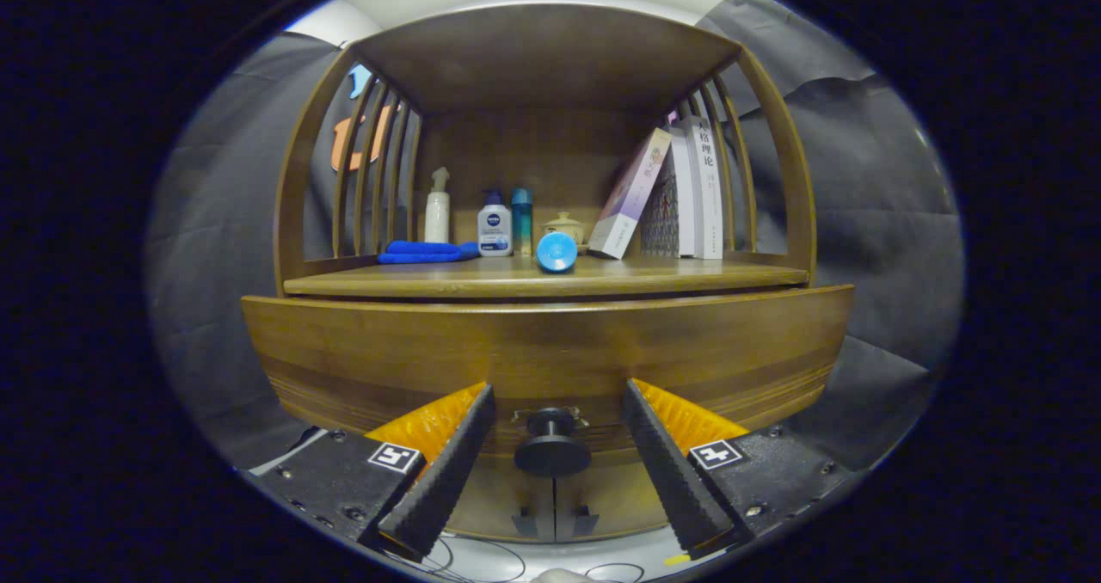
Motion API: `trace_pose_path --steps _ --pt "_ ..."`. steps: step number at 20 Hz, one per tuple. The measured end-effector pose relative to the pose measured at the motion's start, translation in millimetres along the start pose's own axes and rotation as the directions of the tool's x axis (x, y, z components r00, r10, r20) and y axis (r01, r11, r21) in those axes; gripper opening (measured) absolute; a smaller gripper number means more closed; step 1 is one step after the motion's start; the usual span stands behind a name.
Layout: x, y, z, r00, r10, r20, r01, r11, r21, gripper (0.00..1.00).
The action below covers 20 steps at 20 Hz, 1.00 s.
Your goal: Pull open the drawer, take out the items inside it, and place them on the countertop above the cabinet.
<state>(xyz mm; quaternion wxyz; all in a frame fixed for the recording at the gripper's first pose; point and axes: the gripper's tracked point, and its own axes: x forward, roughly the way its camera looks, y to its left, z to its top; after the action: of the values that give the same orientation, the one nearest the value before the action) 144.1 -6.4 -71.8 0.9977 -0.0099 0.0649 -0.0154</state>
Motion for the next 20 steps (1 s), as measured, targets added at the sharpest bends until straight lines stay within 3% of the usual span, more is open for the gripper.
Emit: trace_pose_path --steps 8,18,20 --pt "39.0 2.1 6.9 1.0 0.009 -0.016 -0.009 1.0 0.015 0.99" --pt "37.5 4.0 4.6 0.999 0.032 -0.04 -0.029 0.997 0.07 0.98" --pt "32.0 2.1 -4.1 0.995 0.038 -0.097 -0.032 0.998 0.063 0.98"
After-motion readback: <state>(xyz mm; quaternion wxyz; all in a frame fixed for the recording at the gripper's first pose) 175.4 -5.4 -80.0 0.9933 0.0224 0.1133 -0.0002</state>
